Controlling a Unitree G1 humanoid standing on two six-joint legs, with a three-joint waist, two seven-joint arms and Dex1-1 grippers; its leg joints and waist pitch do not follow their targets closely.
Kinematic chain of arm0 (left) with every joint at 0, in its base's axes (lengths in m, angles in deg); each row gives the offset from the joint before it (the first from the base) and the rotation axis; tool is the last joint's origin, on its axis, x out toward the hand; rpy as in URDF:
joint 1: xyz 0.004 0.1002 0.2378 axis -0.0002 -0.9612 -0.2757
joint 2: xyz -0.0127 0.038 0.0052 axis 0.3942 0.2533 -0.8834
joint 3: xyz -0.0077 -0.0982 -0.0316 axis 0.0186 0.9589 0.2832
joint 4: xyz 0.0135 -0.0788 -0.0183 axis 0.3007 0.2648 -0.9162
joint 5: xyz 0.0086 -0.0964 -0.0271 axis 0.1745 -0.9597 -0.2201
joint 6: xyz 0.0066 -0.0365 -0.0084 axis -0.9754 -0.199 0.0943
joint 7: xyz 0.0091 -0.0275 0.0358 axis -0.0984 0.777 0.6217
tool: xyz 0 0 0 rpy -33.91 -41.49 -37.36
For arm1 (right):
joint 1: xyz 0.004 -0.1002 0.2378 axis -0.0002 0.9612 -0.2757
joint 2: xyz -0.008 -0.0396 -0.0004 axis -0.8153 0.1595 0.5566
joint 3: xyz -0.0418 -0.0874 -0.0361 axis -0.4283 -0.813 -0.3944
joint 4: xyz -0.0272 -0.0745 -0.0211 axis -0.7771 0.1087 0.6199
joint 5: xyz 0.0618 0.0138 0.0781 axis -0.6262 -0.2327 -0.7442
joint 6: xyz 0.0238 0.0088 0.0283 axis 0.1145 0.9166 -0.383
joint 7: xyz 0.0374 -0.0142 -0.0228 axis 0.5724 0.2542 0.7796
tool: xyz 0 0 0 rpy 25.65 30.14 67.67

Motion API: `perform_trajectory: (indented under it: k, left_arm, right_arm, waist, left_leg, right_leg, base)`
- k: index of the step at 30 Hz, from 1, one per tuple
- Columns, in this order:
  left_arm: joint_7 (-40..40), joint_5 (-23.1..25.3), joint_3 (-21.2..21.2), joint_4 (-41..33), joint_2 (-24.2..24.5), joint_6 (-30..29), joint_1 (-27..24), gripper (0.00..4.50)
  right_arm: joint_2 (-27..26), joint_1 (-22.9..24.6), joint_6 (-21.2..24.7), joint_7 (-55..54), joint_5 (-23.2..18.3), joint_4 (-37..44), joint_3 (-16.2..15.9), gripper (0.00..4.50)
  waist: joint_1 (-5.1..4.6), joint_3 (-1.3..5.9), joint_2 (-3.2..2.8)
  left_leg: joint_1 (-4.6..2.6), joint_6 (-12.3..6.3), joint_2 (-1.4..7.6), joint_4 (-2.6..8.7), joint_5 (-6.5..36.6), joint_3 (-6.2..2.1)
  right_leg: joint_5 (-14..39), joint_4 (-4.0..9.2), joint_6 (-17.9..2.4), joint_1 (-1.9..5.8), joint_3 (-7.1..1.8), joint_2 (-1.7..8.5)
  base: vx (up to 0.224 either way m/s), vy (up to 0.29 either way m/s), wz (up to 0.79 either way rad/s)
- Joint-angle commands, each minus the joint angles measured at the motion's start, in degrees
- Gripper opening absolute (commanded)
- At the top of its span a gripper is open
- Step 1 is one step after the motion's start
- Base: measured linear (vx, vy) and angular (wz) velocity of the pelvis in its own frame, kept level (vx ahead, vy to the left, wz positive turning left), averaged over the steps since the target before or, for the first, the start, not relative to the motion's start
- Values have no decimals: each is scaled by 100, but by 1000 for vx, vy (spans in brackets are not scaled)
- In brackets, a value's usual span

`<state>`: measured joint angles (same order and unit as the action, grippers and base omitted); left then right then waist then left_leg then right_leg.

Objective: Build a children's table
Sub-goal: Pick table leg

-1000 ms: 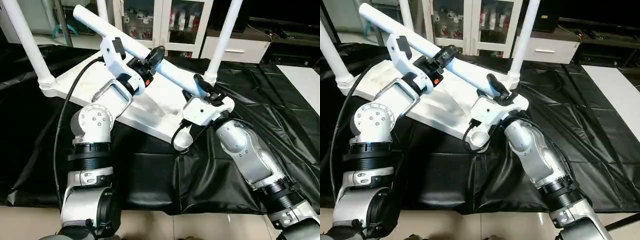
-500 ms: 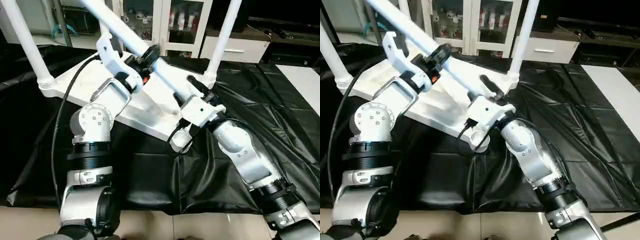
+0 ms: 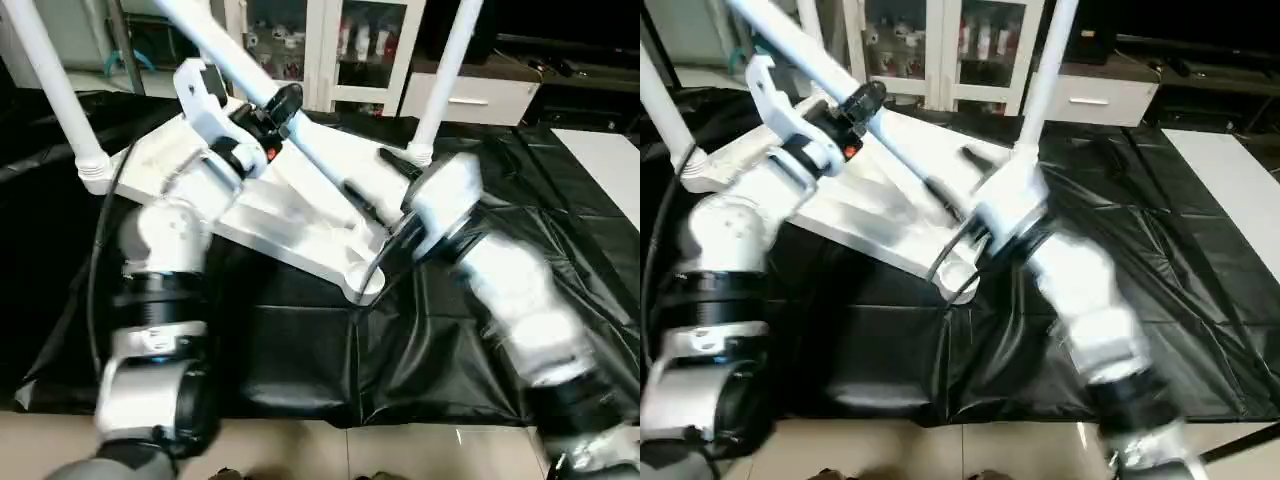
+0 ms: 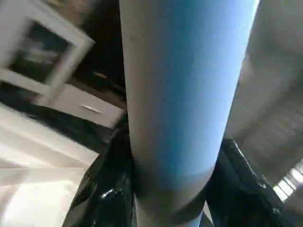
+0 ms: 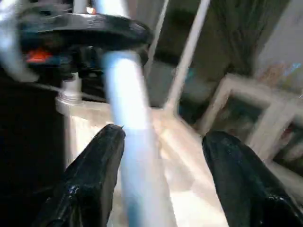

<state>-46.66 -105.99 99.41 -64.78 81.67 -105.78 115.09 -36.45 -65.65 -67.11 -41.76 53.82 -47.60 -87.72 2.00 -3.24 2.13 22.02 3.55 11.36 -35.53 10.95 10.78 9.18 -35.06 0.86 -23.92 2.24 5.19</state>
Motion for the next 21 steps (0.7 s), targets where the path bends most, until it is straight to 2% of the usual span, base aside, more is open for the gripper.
perform_trajectory:
  k: [1,2,3,4,5,6,7,8,9,10,11,12,13,16,17,18,19,21]
  left_arm:
    - [-463,-182,-258,-312,105,-245,-10,170]
    - [-688,-212,-377,-397,220,-286,-59,170]
    - [-1099,-271,-548,-532,366,-310,-116,170]
    - [-1198,-293,-586,-562,401,-325,-125,170]
    - [-1385,-333,-655,-618,467,-352,-141,170]
    - [-1747,-416,-750,-694,558,-370,-146,170]
    - [-1747,-416,-750,-694,558,-370,-146,170]
    - [-2025,-484,-821,-750,632,-404,-140,170]
    - [-2090,-495,-831,-759,645,-414,-136,170]
    - [-2302,-526,-866,-791,691,-439,-127,170]
    - [-2579,-547,-931,-846,760,-443,-131,170]
    - [-2663,-539,-957,-854,782,-435,-129,170]
    - [-2910,-508,-1039,-841,850,-401,-104,170]
    - [-3117,-449,-1131,-743,928,-309,-35,170]
    - [-3226,-439,-1176,-717,970,-275,-15,170]
    - [-3226,-439,-1176,-717,970,-275,-15,170]
    - [-3280,-448,-1190,-714,988,-271,-2,170]
    - [-3390,-424,-1202,-691,1009,-251,20,170]
  right_arm:
    - [166,-139,677,349,-658,53,263,293]
    - [356,-232,1037,564,-971,17,347,293]
    - [647,-308,1413,1039,-1271,-93,372,293]
    - [712,-329,1524,1163,-1366,-128,384,293]
    - [835,-369,1732,1396,-1544,-195,408,293]
    - [997,-438,2050,1824,-1841,-310,466,293]
    - [997,-438,2050,1824,-1841,-310,466,293]
    - [1105,-488,2282,2171,-2050,-418,502,293]
    - [1119,-499,2342,2232,-2089,-433,517,293]
    - [1167,-531,2526,2423,-2208,-480,559,293]
    - [1227,-562,2710,2617,-2315,-522,582,293]
    - [1255,-562,2771,2695,-2343,-528,571,293]
    - [1390,-551,3008,2952,-2473,-506,494,293]
    - [1631,-414,3197,3307,-2525,-340,186,293]
    - [1717,-337,3151,3421,-2354,-307,-33,293]
    - [1717,-337,3151,3421,-2354,-307,-33,293]
    - [1739,-305,3076,3434,-2199,-297,-177,293]
    - [1752,-287,3066,3497,-2026,-290,-320,293]
  waist:
    - [2,446,-118]
    - [12,445,-114]
    - [18,457,-45]
    - [42,444,-81]
    - [30,435,-81]
    - [31,438,-19]
    - [36,435,-32]
    - [43,423,-31]
    - [42,431,-31]
    - [56,422,-25]
    - [47,421,20]
    - [64,427,0]
    - [63,427,9]
    - [91,427,5]
    - [97,426,8]
    - [97,426,8]
    - [100,430,-6]
    - [96,430,5]
  left_leg:
    - [-156,-177,93,411,911,-33]
    - [-128,-193,88,402,777,-10]
    - [-136,-263,79,406,774,-11]
    - [-128,-253,102,404,758,-9]
    - [-128,-262,89,404,810,-2]
    - [-125,-217,101,402,869,10]
    - [-133,-224,93,404,925,2]
    - [-130,-172,112,408,967,10]
    - [-136,-160,103,403,1001,3]
    - [-127,-126,119,410,971,4]
    - [-122,-135,112,407,953,9]
    - [-128,-120,114,406,927,3]
    - [-129,-121,117,404,877,4]
    - [-133,-140,125,398,776,8]
    - [-126,-125,126,395,753,10]
    - [-126,-125,126,395,753,10]
    - [-127,-88,130,396,756,7]
    - [-129,-50,124,395,782,11]
  right_leg:
    - [112,253,-1496,329,-132,105]
    - [-4,258,-1559,329,-140,122]
    - [76,269,-1606,372,-128,116]
    - [161,262,-1619,358,-139,143]
    - [249,277,-1635,355,-138,135]
    - [424,298,-1611,353,-140,144]
    - [536,295,-1623,361,-135,145]
    - [708,317,-1577,335,-143,162]
    - [779,311,-1579,345,-136,161]
    - [884,319,-1533,337,-144,176]
    - [920,330,-1518,335,-141,167]
    - [933,314,-1511,338,-140,179]
    - [937,319,-1498,332,-141,176]
    - [870,311,-1488,330,-146,178]
    - [871,308,-1483,328,-148,183]
    - [871,308,-1483,328,-148,183]
    - [902,303,-1479,321,-147,191]
    - [950,308,-1467,311,-146,181]
  base:
    - [0,0,0]
    - [0,0,0]
    - [0,0,0]
    - [0,0,0]
    - [0,0,0]
    - [0,0,0]
    - [0,0,0]
    - [0,0,0]
    - [0,0,0]
    - [0,0,0]
    - [0,0,0]
    - [0,0,0]
    - [0,0,0]
    - [0,0,0]
    - [0,0,0]
    - [0,0,0]
    - [0,0,0]
    - [0,0,0]
